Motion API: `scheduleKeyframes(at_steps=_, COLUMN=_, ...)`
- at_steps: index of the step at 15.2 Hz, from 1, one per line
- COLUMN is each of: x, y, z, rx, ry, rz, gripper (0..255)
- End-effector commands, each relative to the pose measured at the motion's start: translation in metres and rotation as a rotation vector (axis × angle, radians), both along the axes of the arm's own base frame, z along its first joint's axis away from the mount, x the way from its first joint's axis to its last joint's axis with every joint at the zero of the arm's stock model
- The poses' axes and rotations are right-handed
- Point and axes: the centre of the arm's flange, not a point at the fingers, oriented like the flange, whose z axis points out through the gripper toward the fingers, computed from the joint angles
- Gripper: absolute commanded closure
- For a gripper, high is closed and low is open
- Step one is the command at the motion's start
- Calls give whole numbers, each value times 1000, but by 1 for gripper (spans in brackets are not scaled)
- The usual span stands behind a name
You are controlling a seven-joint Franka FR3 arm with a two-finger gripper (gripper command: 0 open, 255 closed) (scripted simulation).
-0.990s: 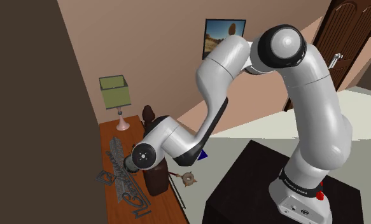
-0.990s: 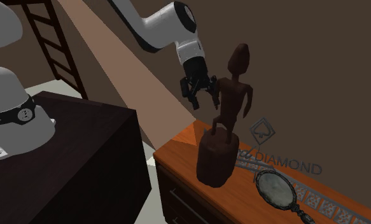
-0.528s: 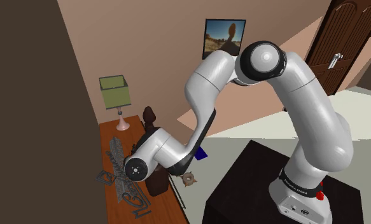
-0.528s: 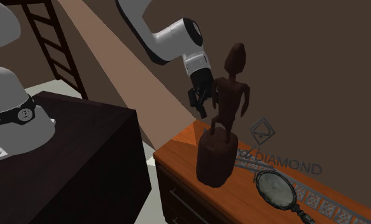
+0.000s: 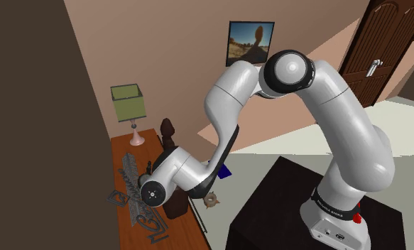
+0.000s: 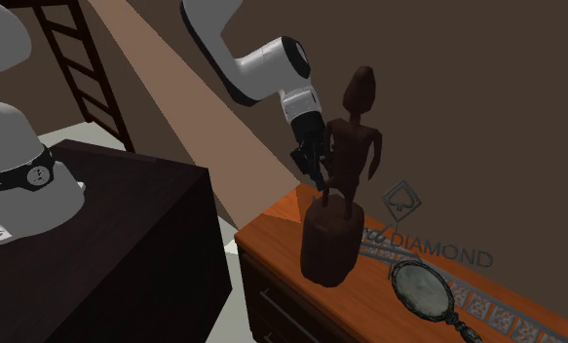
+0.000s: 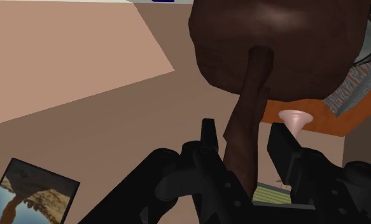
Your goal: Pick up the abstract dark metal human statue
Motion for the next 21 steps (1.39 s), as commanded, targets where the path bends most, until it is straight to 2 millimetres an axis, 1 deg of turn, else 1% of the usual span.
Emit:
scheduleKeyframes(at_steps=1, x=0, y=-1, z=-1, rx=-1, ry=0, rz=-1, gripper=255)
scheduleKeyframes(at_steps=6, x=1, y=0, z=-2, rx=-1, ry=0, rz=-1, gripper=255)
scheduleKeyframes(at_steps=21, x=1, y=0, z=78, rx=-1, ry=0, rz=-1, gripper=255)
